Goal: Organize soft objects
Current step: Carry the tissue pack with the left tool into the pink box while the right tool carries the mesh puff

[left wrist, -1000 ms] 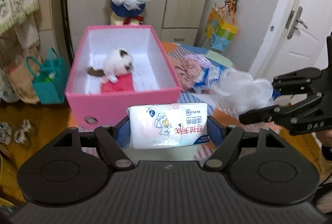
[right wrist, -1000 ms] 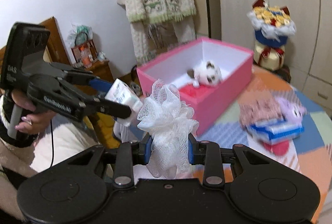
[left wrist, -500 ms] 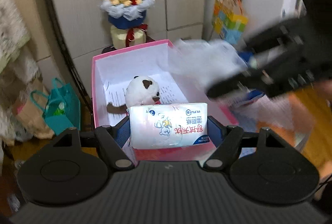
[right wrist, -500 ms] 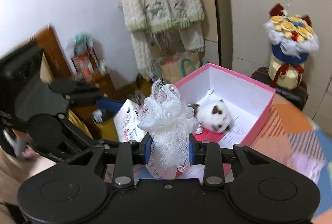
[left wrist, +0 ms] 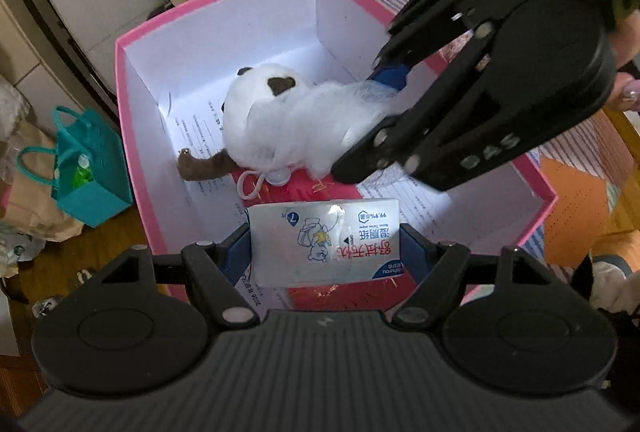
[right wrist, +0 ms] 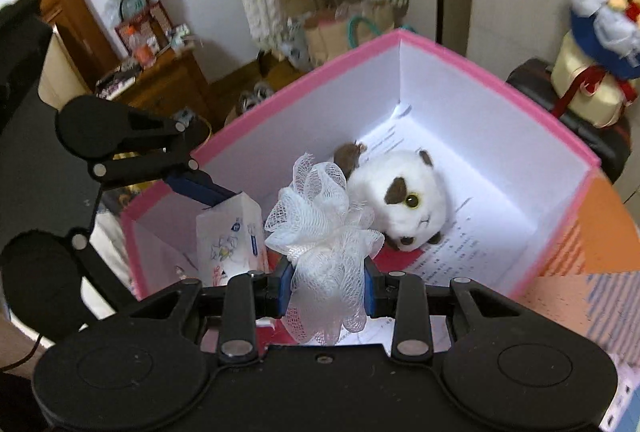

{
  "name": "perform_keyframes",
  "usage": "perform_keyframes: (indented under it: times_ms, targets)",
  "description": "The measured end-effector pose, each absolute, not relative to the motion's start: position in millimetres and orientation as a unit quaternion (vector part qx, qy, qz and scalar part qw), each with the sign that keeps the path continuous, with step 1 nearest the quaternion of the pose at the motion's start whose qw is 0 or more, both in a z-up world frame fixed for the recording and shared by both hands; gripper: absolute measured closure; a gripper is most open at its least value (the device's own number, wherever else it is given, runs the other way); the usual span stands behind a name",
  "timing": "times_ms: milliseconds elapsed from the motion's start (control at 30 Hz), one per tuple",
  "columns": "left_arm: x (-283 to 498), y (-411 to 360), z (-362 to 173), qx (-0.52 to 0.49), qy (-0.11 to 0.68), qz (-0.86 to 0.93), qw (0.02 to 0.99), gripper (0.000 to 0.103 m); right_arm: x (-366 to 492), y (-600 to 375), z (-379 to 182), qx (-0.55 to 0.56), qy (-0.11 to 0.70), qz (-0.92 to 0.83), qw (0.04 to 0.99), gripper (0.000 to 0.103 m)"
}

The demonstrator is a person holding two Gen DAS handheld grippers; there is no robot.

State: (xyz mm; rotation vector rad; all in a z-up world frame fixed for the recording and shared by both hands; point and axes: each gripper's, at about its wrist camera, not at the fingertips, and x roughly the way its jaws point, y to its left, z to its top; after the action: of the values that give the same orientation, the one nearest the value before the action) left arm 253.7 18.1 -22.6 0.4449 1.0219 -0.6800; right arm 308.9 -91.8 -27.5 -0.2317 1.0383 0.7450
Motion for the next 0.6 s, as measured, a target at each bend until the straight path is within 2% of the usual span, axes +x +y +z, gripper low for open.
perform_keyframes:
  times_ms: [133,267,333,400,600]
  targets:
    - [253.1,15.7,-29.4,0.227,0.475,-0.311,0.791,0.028,317.9,-80.4,-37.6,-0.111,0.496,0.369,0.778,0.064]
    - [256.6,17.7,-36.3,0.224,0.479,-0.307,0.791,0.026,325.1,-70.4,-43.2,-0.122,0.501,0.36,0.778,0.058]
    - [253.8,16.8,-35.3,0.234,0.47,-0.299,0.797,0.025,329.9,-68.6,-48.3,-0.12,0.509,0.345,0.779,0.052]
    - [249.2,16.1,-33.3,0.246,0.456,-0.292,0.804,0.024,333.5,-68.1,-51.3,-0.122,0.51,0.334,0.783,0.039]
    - [228.0,25.8,-16.7,0.237,0.433,-0.293,0.819,0.022,316.8,-81.5,-38.2,-0.097,0.488,0.33,0.802,0.036]
